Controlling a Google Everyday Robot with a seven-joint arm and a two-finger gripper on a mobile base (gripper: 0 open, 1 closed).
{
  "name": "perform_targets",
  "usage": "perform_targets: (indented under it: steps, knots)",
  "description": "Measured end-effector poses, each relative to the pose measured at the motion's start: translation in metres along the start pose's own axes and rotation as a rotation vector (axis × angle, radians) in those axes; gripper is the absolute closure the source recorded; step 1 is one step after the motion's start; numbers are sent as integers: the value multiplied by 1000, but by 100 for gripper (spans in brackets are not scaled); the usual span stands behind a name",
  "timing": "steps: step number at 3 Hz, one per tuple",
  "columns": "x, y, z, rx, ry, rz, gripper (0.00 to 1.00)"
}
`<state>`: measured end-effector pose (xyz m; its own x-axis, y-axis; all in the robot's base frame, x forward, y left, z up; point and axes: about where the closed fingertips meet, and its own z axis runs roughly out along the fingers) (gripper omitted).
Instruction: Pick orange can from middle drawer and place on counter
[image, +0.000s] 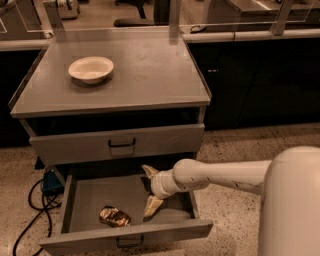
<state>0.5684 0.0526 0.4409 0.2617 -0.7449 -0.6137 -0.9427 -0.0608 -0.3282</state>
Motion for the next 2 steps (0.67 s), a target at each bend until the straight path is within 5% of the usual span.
perform_targets:
  steps: [1, 2]
  knots:
    - [0, -5, -9, 19, 79, 1, 0]
    - [0, -5, -9, 19, 78, 1, 0]
